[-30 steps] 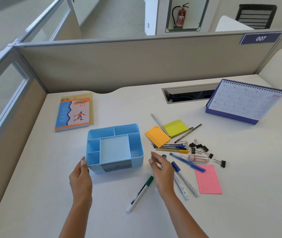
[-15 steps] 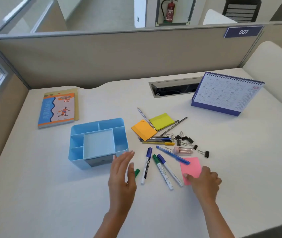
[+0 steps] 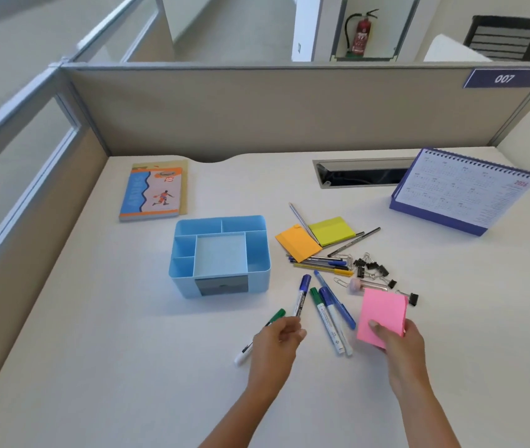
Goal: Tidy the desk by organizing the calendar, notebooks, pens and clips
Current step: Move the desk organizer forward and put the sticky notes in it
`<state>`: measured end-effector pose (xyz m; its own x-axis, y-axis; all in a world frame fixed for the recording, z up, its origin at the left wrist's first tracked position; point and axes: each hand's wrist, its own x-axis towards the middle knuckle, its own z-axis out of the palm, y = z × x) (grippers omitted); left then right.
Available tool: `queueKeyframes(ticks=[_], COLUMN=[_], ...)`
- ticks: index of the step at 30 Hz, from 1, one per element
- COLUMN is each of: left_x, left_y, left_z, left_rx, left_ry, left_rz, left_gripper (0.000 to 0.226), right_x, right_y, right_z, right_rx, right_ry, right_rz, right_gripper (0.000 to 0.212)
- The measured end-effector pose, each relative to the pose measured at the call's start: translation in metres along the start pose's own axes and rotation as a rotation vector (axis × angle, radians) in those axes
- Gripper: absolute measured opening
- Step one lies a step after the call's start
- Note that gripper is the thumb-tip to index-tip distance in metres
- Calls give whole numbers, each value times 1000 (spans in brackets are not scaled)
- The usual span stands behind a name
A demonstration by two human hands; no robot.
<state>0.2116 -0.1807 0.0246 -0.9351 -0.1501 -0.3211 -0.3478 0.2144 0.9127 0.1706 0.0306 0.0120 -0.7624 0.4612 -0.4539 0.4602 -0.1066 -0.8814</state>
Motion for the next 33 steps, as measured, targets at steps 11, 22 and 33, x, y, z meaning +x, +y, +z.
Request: queueKeyframes(ticks=[11,22,33], left_x=[56,120,183], left_y=[37,84,93], left_z=[-38,-119,-136], left_rx=[-299,-43,196], left_ry=[-67,307,458], left_rz=[-12,269,273], left_gripper=[22,11,15], right_x=[-58,-21,31], right_y=[-28,-117,-140], right_z=[106,190,255], right_rx=[29,-64,-410], right_ry=[-432,-586,-575], right_rz=[-159,-396,-671], right_gripper=[54,7,12])
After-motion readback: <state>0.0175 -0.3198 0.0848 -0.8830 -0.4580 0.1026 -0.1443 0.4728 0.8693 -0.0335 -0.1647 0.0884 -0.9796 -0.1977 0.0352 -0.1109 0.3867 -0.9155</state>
